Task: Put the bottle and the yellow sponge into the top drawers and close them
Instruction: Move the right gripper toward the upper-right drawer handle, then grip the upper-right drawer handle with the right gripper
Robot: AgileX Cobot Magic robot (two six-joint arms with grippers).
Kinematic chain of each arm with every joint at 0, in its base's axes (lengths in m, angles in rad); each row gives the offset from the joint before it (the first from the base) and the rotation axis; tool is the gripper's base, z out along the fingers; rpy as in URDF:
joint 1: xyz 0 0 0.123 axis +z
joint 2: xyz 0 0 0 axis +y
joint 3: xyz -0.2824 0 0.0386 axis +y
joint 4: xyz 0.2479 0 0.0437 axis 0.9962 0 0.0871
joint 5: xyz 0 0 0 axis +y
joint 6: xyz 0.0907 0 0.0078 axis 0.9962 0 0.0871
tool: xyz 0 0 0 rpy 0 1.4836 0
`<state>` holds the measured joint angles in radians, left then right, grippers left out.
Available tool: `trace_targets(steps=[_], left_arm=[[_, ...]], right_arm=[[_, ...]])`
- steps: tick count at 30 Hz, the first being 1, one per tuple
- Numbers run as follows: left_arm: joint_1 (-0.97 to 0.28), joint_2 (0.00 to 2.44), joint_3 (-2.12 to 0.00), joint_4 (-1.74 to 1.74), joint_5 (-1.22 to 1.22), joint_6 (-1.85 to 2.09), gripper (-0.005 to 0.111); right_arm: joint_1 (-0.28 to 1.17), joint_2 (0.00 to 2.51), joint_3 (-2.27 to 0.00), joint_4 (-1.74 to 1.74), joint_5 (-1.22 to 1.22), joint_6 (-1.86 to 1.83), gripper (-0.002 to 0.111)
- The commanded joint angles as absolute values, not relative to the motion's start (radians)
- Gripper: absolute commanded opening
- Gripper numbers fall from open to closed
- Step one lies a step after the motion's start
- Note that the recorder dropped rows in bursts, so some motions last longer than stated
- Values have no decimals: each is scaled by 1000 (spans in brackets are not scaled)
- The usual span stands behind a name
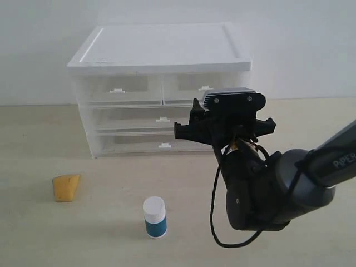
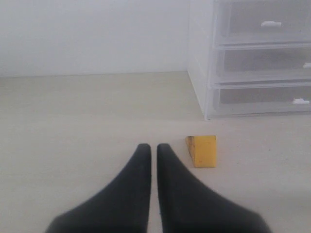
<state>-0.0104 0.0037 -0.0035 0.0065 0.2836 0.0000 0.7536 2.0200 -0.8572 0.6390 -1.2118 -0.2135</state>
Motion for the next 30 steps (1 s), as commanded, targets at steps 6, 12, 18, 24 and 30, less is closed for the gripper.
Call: trace_targets(steps=[6, 12, 18, 24, 30], left_arm=[[-9, 0, 0, 8, 277, 0, 4], [-9, 0, 0, 8, 277, 0, 4], [-9, 0, 0, 8, 277, 0, 4], [-9, 0, 0, 8, 277, 0, 4], [-9, 0, 0, 8, 277, 0, 4]], right_arm=[[708, 2076, -941, 625, -1221, -218, 65], [706, 2154, -1034, 627, -1221, -257, 65], [706, 2175, -1082, 655, -1221, -293, 65], [708, 2164, -1076, 662, -1221, -293, 65], [708, 2093, -986, 644, -1221, -272, 65]])
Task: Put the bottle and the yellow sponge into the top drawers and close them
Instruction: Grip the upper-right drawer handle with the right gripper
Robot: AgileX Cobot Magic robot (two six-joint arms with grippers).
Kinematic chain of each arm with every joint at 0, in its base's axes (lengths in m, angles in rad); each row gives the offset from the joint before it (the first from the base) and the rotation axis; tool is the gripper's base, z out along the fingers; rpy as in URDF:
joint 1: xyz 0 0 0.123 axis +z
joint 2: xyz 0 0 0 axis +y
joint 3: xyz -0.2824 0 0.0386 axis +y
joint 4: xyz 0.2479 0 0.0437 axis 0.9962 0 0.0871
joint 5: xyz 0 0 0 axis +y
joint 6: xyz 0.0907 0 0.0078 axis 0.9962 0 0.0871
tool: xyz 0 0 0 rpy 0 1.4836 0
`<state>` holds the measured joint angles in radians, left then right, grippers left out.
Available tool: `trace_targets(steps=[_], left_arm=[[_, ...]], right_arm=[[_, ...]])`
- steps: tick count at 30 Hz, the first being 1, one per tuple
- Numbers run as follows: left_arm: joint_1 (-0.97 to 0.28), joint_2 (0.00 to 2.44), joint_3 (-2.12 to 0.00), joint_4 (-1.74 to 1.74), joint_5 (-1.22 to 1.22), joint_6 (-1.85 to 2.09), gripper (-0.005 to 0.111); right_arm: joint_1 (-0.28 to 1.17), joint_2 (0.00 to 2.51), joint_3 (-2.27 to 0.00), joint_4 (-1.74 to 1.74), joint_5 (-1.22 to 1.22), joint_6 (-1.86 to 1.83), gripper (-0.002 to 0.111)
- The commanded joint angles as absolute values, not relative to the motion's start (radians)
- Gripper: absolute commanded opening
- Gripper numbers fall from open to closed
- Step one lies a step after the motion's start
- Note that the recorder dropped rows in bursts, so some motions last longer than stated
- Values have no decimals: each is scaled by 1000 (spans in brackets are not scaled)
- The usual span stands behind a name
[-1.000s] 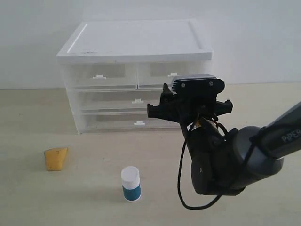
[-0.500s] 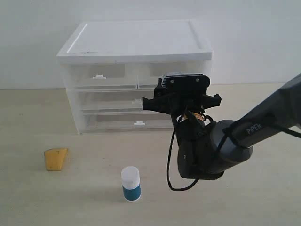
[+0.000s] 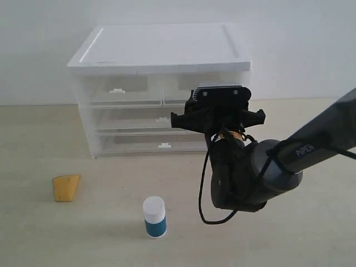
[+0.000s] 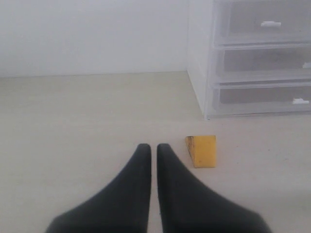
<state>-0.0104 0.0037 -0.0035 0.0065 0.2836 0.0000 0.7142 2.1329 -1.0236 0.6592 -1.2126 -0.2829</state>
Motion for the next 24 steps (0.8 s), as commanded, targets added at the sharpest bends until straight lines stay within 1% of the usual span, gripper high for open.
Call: trace_targets(steps=[1, 24], left_arm=[[-9, 0, 0, 8, 277, 0, 4], [-9, 0, 0, 8, 277, 0, 4]], right_arm=[[708, 2093, -978, 632, -1221, -266, 65], [657, 2108, -1037, 556, -1221, -271, 65]])
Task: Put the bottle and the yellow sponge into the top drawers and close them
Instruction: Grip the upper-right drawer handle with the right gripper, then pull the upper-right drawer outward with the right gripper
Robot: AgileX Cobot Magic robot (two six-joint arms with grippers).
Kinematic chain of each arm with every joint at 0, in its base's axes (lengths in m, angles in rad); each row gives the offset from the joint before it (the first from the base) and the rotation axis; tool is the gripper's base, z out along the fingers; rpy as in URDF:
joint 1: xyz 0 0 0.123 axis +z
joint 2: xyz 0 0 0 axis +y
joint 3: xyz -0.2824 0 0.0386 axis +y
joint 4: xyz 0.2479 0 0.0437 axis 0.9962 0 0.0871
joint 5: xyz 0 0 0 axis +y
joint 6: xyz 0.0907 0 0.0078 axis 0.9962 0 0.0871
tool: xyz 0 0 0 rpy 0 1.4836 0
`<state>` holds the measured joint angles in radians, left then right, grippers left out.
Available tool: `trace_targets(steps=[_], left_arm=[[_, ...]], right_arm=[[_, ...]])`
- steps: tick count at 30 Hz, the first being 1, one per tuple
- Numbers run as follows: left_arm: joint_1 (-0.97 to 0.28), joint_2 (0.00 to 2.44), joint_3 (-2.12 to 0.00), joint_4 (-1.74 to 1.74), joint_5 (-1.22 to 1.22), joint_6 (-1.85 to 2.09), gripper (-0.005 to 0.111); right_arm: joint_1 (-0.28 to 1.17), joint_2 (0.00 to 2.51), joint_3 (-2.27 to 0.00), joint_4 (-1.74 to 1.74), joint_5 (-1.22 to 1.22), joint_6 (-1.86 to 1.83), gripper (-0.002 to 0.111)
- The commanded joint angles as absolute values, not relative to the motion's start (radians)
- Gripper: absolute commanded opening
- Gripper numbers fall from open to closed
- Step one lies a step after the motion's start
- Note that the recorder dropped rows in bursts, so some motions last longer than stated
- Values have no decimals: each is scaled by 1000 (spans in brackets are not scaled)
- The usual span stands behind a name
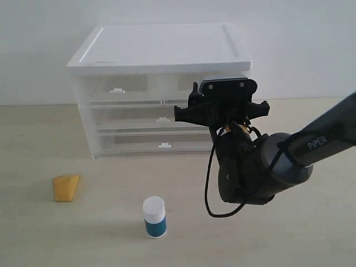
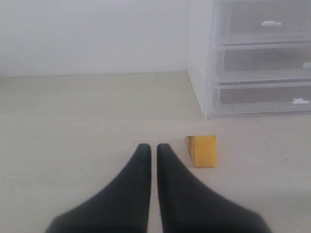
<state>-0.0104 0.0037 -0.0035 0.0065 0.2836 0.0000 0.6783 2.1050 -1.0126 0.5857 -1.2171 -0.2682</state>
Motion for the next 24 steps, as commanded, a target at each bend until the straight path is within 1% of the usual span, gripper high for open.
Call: trace_targets(steps=[1, 3, 5, 8, 9, 10, 16, 24], left_arm=[[-9, 0, 0, 8, 277, 0, 4], [-9, 0, 0, 8, 279, 0, 4], [-9, 0, 0, 8, 279, 0, 4], [-9, 0, 0, 8, 279, 0, 4], [-9, 0, 0, 8, 279, 0, 4], [-9, 0, 0, 8, 279, 0, 4], [-9, 0, 0, 8, 279, 0, 4], [-9, 0, 0, 8, 278, 0, 4]], right_arm=[[657, 2108, -1040, 556, -1219, -271, 65], [657, 2108, -1040, 556, -1219, -264, 62], [657, 2108, -1040, 556, -1219, -264, 52], [657, 2108, -1040, 556, -1202, -262, 23], [659, 2108, -1040, 556, -1197, -260, 10], [659, 2108, -1040, 554, -1192, -260, 0], [660, 2102, -1035, 567, -1179, -262, 0], [728, 2078, -972, 643, -1221, -293, 0]])
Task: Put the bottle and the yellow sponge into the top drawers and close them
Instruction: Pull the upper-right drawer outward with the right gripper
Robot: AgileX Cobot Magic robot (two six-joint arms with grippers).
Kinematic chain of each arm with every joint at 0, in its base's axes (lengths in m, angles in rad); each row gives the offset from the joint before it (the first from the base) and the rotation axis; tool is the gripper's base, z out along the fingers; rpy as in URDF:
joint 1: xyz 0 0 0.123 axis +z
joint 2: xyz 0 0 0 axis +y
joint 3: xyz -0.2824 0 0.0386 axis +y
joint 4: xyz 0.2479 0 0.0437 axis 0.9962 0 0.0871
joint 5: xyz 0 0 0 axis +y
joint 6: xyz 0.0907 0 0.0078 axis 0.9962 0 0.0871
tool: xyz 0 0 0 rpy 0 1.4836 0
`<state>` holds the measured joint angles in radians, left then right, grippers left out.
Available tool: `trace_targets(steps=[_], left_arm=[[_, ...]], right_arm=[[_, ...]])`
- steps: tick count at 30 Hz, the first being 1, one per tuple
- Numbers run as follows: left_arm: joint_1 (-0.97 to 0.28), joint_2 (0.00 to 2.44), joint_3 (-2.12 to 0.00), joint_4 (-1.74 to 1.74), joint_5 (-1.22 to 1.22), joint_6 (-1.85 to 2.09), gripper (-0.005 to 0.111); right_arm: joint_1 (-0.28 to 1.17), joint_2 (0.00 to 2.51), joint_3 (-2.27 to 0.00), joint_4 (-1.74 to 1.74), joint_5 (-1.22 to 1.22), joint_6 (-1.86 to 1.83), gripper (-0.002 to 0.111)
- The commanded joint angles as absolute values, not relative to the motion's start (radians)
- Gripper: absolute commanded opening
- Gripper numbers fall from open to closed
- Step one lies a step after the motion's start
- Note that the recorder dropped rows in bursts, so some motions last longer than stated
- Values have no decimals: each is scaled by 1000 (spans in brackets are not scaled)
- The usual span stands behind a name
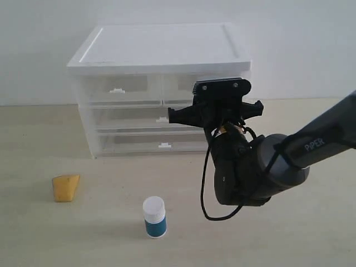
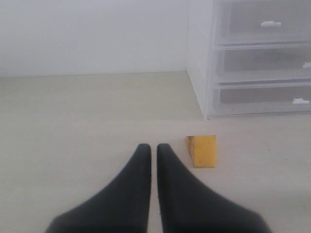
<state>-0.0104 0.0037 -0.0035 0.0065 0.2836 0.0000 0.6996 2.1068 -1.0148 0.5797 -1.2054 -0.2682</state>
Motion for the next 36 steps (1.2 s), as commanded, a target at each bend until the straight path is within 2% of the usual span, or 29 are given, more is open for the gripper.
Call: trace_targets(steps=[1, 15, 30, 32, 34, 35, 36], left_arm=[[-9, 0, 0, 8, 278, 0, 4], [-9, 0, 0, 8, 280, 0, 4], [-9, 0, 0, 8, 277, 0, 4], [-9, 0, 0, 8, 277, 0, 4], [-9, 0, 0, 8, 277, 0, 4], [-9, 0, 0, 8, 277, 0, 4], [-9, 0, 0, 8, 277, 0, 4]], right_arm=[[732, 2065, -956, 651, -1221, -296, 0], [861, 1930, -758, 742, -1221, -290, 0], [963, 1889, -688, 859, -1221, -323, 0], [963, 1889, -688, 857, -1221, -322, 5], [963, 1889, -688, 857, -1221, -311, 17], [963, 1889, -688, 857, -1221, -304, 29], [963, 1889, -688, 857, -1221, -300, 35]])
